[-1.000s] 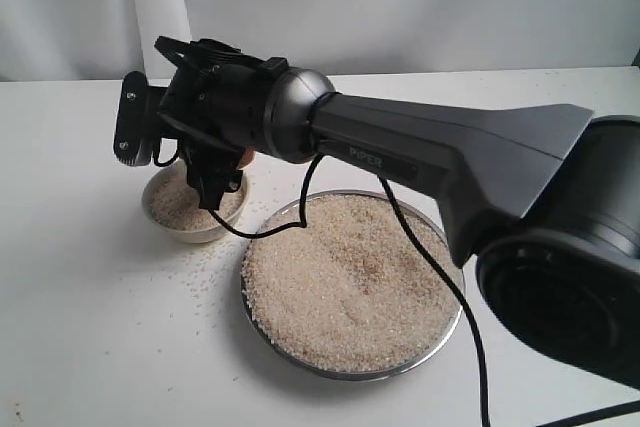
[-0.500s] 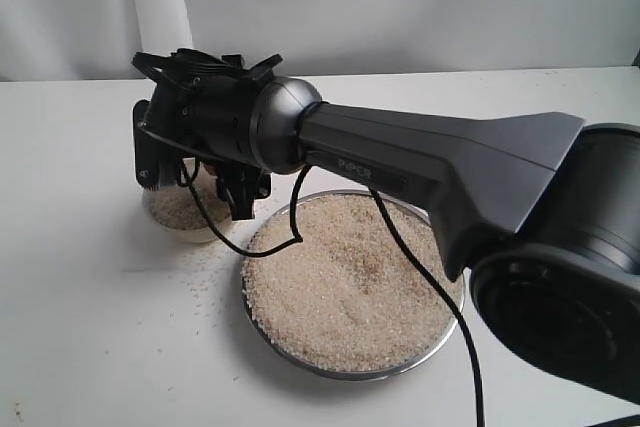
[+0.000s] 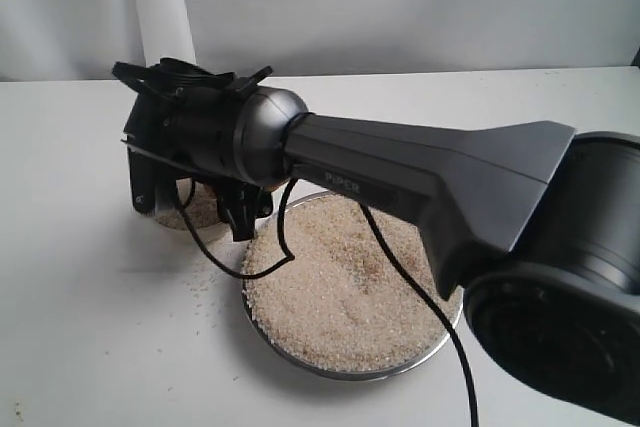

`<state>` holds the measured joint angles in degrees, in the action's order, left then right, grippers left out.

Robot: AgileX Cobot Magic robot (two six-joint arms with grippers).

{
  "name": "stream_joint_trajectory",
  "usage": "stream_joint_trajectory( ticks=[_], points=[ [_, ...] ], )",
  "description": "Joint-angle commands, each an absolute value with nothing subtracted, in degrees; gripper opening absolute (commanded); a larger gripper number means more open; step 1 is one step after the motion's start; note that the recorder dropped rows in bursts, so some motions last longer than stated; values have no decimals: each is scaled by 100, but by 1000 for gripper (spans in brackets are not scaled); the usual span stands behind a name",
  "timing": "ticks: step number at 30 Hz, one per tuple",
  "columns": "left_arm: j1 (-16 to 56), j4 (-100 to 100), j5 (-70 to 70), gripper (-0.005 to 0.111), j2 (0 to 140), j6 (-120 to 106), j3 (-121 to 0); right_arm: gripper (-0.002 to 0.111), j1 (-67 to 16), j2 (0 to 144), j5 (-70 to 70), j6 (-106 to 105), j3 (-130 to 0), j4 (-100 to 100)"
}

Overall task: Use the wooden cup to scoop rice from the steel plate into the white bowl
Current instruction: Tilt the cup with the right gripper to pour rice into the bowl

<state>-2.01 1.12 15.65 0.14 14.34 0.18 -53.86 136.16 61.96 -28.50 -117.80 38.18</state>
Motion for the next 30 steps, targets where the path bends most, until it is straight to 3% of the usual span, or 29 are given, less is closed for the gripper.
stream_joint_trajectory(
  ticks=[1,30],
  points=[
    [-174,102,1529,0,0,1456,0,0,-5598,13556,5893,-3029,-11846,3854],
    [-174,102,1529,0,0,1456,0,0,-5262,13556,5443,-3163,-11846,4893]
  ],
)
